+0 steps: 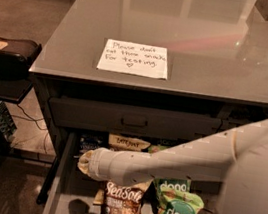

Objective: Pick blue chip bag from middle drawer and place on counter

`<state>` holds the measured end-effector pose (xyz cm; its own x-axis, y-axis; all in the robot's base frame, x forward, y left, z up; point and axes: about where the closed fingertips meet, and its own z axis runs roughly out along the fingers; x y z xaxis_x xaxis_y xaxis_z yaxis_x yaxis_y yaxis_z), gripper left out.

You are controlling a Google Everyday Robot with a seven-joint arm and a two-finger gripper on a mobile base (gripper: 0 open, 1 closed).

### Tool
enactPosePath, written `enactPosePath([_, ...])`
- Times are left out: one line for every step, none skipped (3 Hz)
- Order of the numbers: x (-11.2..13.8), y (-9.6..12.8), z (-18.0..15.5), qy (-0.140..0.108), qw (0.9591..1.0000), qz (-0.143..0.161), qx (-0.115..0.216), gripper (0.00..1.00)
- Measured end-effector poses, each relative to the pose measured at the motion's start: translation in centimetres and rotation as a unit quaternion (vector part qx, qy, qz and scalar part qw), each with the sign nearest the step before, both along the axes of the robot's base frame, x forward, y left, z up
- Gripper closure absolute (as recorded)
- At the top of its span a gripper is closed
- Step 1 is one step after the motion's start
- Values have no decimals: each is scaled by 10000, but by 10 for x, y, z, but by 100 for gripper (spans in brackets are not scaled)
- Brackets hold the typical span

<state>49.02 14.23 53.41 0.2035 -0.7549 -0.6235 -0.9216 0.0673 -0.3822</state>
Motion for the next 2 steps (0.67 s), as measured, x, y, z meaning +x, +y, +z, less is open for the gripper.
enactPosePath([24,-5,-24,-120,9998,-146,-86,100])
enactPosePath([46,-5,-47,-235,9992,-247,-195,100])
